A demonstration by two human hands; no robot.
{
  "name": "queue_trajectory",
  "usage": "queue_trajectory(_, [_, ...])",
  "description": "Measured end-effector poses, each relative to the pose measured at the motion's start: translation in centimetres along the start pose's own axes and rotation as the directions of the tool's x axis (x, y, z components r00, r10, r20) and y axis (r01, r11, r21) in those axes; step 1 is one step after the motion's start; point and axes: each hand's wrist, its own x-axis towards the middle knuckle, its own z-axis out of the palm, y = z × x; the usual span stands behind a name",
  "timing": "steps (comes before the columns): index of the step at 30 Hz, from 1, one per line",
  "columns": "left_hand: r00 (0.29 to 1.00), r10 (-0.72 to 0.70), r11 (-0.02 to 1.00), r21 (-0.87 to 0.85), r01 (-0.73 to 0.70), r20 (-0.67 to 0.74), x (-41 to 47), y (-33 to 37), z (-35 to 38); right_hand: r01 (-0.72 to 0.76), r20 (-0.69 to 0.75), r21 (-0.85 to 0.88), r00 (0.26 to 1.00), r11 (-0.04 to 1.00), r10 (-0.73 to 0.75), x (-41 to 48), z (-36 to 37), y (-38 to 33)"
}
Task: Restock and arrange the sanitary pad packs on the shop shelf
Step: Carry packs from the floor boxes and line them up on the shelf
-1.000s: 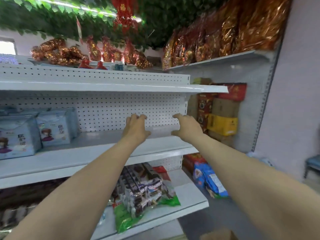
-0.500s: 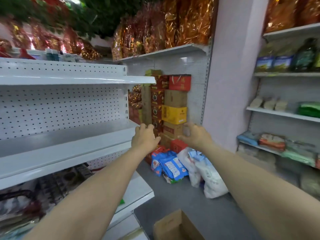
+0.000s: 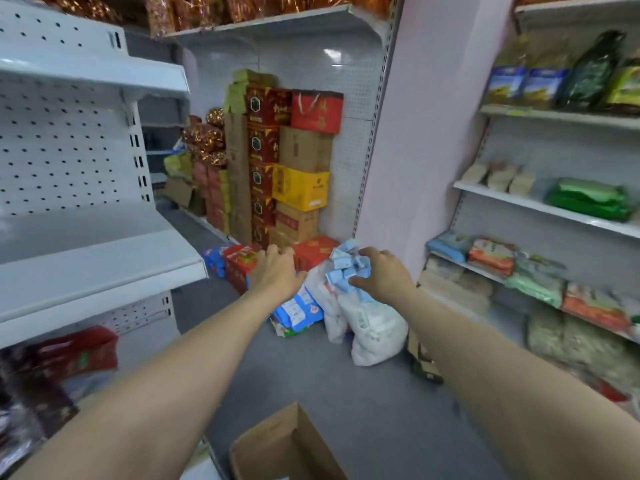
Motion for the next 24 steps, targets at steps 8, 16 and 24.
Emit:
queue_trajectory(8, [0.983, -0.113, 0.993, 0.057, 0.106, 0.144, 5.9, -1.0, 9.7, -0.025, 0.198, 0.009, 0.980, 1.000, 0.022, 9.4, 8.0, 7.1])
queue_trajectory(16, [0.883, -0.410, 0.912, 0.093, 0.400, 0.228, 6.9, -5.8, 20.8, 0.064, 0.466, 0.054, 0.881, 0.996, -0.082, 15.9, 20.7, 12.2])
queue_trajectory(24, [0.699, -0.608, 0.785, 0.153, 0.600, 0.377, 2.0, -11.7, 33.8, 0.036, 0.722, 0.061, 0.688, 0.998, -0.069, 15.2, 36.7, 16.4])
